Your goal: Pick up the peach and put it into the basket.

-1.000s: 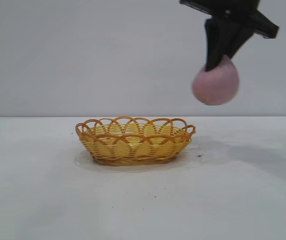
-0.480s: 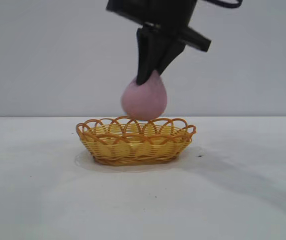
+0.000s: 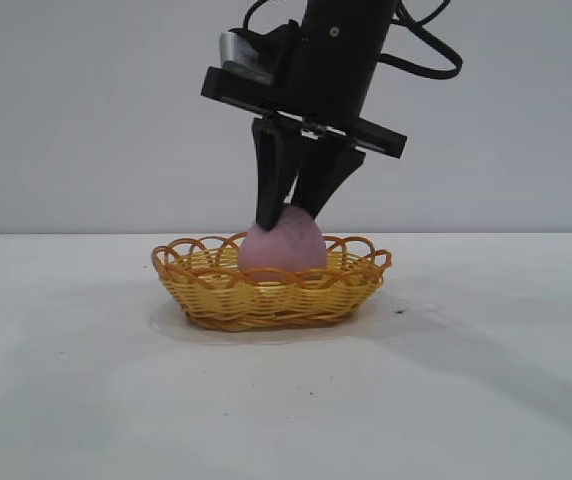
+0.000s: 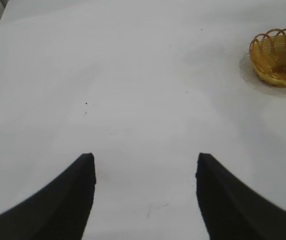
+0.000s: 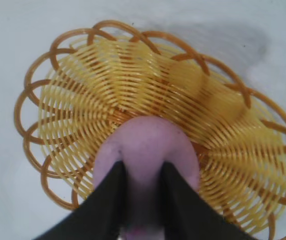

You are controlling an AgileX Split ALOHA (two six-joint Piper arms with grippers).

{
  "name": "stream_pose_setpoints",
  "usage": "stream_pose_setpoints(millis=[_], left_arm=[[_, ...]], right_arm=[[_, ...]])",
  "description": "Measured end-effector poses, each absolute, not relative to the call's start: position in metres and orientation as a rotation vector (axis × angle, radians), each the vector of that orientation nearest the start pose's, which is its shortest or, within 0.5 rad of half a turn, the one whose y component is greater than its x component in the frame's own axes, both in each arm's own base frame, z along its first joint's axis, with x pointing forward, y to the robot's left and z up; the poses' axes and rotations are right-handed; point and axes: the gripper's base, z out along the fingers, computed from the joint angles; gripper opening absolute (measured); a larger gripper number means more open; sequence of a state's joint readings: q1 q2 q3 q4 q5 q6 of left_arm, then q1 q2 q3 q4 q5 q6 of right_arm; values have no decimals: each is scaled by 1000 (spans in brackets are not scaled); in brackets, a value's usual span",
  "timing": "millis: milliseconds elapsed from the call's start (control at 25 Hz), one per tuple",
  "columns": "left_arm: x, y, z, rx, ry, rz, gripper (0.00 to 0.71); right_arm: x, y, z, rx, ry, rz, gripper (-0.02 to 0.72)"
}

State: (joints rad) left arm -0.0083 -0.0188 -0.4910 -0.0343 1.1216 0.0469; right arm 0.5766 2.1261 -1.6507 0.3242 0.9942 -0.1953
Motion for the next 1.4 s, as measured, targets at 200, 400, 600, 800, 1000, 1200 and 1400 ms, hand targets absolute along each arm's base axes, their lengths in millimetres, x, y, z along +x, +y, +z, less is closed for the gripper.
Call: stream_pose_setpoints(millis=[200,400,600,800,1000,1200,1400], left_arm=[[-9,-3,270,61,2094,-18,396],[-9,-3,270,61,2094,-18,396],[-9,-3,270,61,2094,-18,396],[-9,-3,270,61,2094,-18,396],[-9,-3,270,61,2094,-18,396],[-9,-3,270,61,2094,-18,396],[-9,-3,270,61,2094,-18,396]], right_arm=[[356,261,184,-910,2833,479,440],[354,254,195,-960,2845,417,482],[367,224,217,-873,2856,370,466],[388,171,221,-612,2960,302,466],[401,121,219,-438,3039,132,466],[408,90,220,-344,3047,34,466],[408,65,234,-258,3023,23,466]])
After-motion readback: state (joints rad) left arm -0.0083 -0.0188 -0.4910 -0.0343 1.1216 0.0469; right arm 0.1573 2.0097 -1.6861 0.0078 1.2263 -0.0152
